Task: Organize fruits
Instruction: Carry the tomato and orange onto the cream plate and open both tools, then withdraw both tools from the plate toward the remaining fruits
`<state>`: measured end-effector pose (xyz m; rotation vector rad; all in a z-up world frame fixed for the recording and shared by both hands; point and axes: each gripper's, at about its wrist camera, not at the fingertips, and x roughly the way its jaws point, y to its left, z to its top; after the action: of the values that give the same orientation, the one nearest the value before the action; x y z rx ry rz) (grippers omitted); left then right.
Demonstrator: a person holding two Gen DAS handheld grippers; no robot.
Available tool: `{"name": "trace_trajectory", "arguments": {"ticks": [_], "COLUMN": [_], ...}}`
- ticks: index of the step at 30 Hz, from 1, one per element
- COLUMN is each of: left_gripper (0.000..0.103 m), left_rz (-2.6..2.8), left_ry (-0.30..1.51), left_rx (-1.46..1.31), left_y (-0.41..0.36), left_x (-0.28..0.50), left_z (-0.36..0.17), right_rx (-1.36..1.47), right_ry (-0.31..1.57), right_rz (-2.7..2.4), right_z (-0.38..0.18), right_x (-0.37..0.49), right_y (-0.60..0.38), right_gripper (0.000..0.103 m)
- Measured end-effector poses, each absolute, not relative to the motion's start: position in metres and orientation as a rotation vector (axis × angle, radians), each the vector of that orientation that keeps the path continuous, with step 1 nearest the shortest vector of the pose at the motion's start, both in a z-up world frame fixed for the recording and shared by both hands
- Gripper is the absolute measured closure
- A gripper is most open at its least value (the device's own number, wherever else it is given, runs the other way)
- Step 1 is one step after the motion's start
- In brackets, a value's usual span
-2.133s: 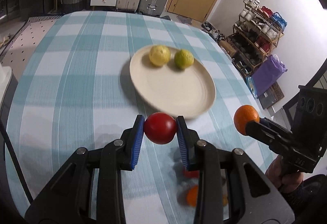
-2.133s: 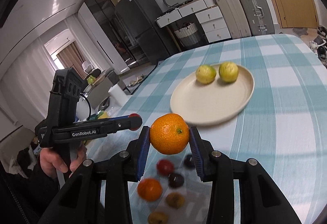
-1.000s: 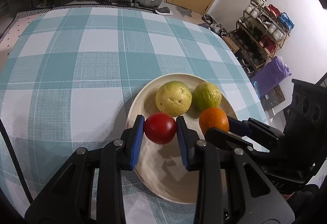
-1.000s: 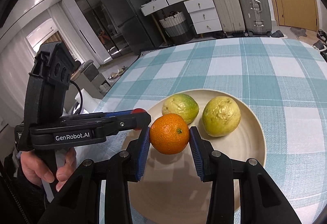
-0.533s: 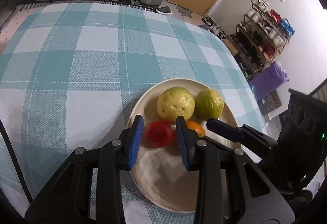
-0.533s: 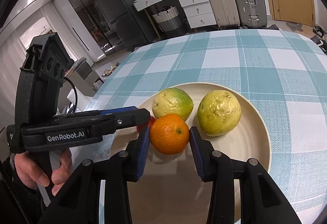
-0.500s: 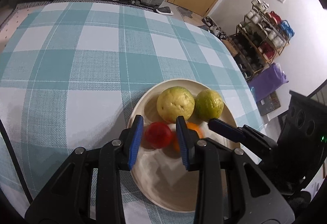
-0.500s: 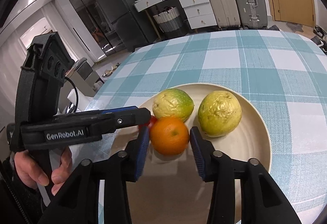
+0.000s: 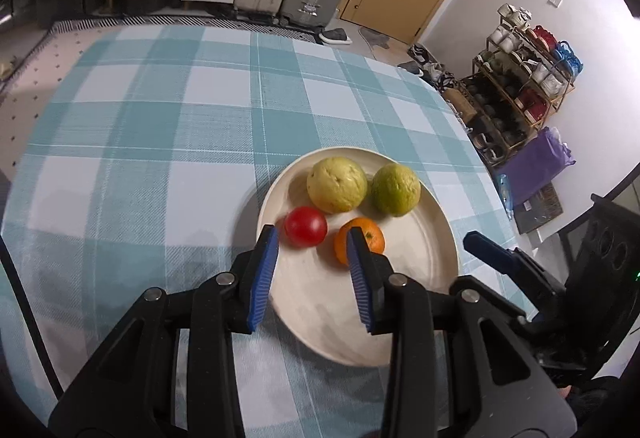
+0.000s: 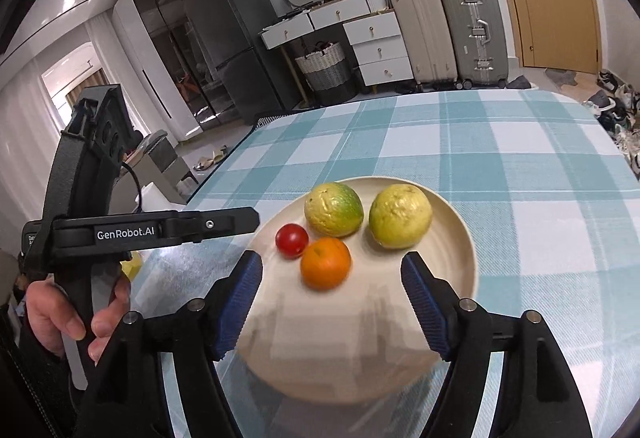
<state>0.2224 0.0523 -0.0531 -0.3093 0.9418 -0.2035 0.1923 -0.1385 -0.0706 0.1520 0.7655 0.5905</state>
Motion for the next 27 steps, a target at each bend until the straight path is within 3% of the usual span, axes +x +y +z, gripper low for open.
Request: {"name": "trace_trajectory", "arguments": {"ticks": [2, 6, 13, 15, 19, 21, 27], "left_gripper": [0.071, 0.059, 0.052, 0.043, 0.035, 0.024, 0.019], "left_rz": [-0.196, -0.176, -0.149, -0.143, -0.133, -0.116, -0.078], "left_ry": [0.935, 0.918, 0.882, 0.875, 0.852, 0.841, 0.823], "left_rx": [-0.291, -0.248, -0.219, -0.203, -0.167, -0.149, -0.133], "left_y": [0.048, 0.039, 0.028, 0.025, 0.018, 0.015, 0.013], "left_x": [0.213, 0.191, 0.152, 0.143, 0.124, 0.116, 0.097], "left_z": [-0.049, -0.04, -0.031, -0.03, -0.025, -0.022, -0.018], "right_rx": [0.158, 0.168, 0.182, 0.184, 0.205, 0.209, 0.205], "right_ry": [0.762, 0.751, 0.706, 0.688, 0.666, 0.656, 0.635], "right_rz": [0.586, 0.575, 0.559, 0.553, 0.552, 0.552, 0.546], "right_z": [-0.067, -0.061, -0.047, -0.043, -0.037, -0.035, -0.032], "right_x": [0.185, 0.17, 0.145, 0.139, 0.126, 0.12, 0.099], "right_y": [-0.143, -0.151, -0.162, -0.165, -0.171, -0.173, -0.176], "right_gripper": [0.022, 0.017, 0.008, 0.005, 0.003, 0.002, 0.001]}}
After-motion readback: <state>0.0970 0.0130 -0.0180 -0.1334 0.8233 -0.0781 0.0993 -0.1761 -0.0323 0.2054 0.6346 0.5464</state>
